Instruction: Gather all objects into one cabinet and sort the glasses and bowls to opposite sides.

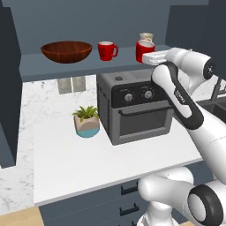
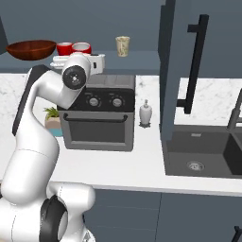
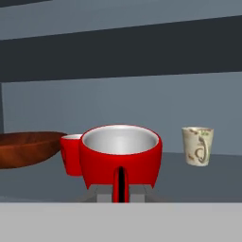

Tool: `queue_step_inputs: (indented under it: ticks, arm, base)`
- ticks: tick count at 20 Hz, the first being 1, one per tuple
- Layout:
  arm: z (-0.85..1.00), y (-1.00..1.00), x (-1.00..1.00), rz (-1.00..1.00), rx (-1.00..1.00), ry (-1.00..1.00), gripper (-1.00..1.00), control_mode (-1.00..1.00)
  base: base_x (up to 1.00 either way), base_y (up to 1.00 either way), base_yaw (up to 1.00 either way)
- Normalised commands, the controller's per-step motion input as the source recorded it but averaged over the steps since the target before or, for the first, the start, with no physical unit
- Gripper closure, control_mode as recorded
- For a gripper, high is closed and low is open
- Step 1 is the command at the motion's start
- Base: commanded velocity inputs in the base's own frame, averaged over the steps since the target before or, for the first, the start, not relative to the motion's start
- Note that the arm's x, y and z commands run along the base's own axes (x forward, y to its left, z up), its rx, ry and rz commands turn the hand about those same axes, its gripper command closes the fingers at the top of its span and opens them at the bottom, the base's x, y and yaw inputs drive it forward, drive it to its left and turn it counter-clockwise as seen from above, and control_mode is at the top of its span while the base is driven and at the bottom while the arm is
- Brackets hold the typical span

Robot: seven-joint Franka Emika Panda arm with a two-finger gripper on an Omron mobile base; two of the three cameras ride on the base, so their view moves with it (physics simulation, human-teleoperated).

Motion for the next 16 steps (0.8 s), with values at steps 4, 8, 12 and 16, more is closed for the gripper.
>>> queue_step_inputs:
  ticks: [4, 8, 12, 16]
  arm:
    - [0.05, 0.00, 0.07, -0.04, 0.00, 0.00, 1.00, -1.00]
    - [0.16, 0.00, 0.24, -0.07, 0.00, 0.01, 1.00, -1.00]
    - [0.15, 0.00, 0.37, -0.12, 0.00, 0.07, 1.00, -1.00]
    - [0.01, 0.00, 0.45, -0.10, 0.00, 0.12, 1.00, -1.00]
  base:
    - [0.00, 0.00, 0.00]
    - [0.00, 0.00, 0.00]
    - [0.00, 0.00, 0.00]
    - [0.00, 0.00, 0.00]
